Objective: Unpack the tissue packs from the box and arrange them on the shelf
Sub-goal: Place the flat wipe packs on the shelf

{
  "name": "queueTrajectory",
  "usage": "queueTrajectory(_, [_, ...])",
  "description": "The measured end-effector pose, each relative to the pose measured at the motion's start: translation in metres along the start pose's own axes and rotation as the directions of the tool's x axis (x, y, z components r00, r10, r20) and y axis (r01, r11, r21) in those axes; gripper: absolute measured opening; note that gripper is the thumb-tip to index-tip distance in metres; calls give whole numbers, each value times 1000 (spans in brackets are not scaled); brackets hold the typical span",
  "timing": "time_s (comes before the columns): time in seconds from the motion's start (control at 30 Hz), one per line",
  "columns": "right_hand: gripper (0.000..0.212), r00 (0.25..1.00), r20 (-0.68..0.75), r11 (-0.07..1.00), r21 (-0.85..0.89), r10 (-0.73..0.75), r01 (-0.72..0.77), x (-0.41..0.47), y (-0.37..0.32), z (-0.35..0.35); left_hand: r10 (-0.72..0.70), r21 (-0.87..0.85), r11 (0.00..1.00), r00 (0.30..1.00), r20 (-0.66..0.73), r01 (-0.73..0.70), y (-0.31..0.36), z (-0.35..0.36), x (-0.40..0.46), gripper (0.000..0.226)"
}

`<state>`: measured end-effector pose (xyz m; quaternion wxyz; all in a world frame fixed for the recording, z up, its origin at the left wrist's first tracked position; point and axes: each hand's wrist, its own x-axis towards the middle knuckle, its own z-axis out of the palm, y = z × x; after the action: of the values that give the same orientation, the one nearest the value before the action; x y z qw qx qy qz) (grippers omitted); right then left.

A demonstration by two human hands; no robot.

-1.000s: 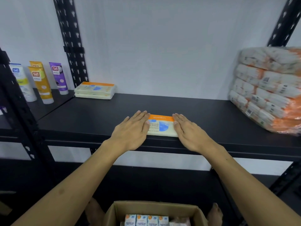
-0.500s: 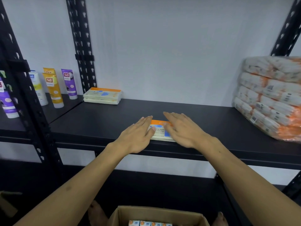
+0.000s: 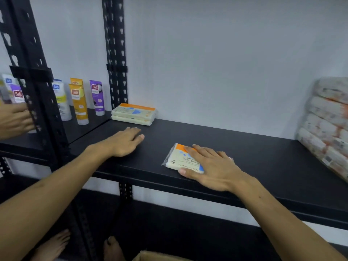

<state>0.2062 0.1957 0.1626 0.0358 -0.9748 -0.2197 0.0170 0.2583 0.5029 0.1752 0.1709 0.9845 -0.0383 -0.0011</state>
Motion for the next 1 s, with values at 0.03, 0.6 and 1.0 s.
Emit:
queueTrajectory(0.03, [88,1000,-5,1000,3,0,0,6,-2,0,-23,23,999,1000,5,22,-9,-2,6,61])
queueTrajectory(0.6, [88,952,-304,964,245,-22,101,191,-49,-16,-187,114,975,980,-65,193,-48,9,31,74])
queueTrajectory(1.0, [80,932,-327,985,22,-155,171,323,-104,-37,-182,98,978,983,-33,184,-51,11,38,75])
